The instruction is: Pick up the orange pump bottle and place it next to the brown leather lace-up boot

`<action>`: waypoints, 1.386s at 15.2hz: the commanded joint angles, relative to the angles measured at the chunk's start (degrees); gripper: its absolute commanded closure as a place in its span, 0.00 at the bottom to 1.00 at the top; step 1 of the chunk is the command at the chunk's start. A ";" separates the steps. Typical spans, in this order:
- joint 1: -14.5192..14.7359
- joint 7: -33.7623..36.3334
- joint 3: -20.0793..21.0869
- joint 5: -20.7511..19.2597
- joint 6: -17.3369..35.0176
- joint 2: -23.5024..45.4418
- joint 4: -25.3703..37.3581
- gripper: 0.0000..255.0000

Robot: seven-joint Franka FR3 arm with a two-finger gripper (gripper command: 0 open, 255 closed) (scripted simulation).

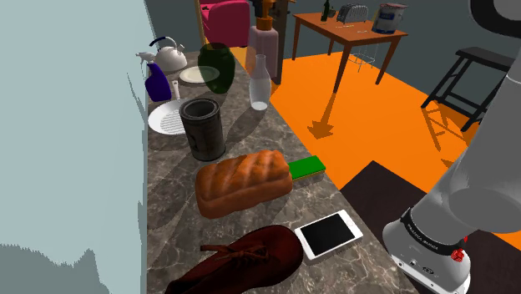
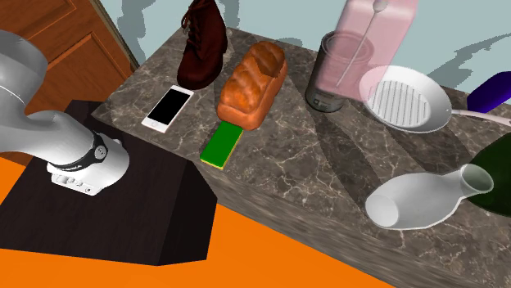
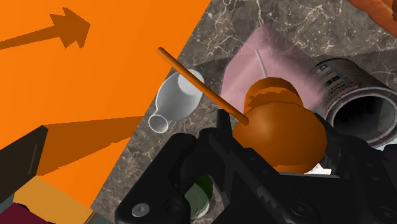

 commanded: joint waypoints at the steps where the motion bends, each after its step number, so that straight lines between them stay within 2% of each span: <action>1: 0.25 -0.20 0.05 -0.23 -2.14 1.11 3.23 1.00; 2: 0.30 -0.25 0.05 -0.28 -2.54 1.35 3.87 1.00; 6: 1.84 3.58 1.46 0.52 -0.23 -6.93 -7.27 1.00; 11: 4.08 8.41 3.58 1.62 0.68 -14.98 -16.92 1.00; 21: 8.88 18.87 9.33 4.67 -0.81 -26.35 -28.13 1.00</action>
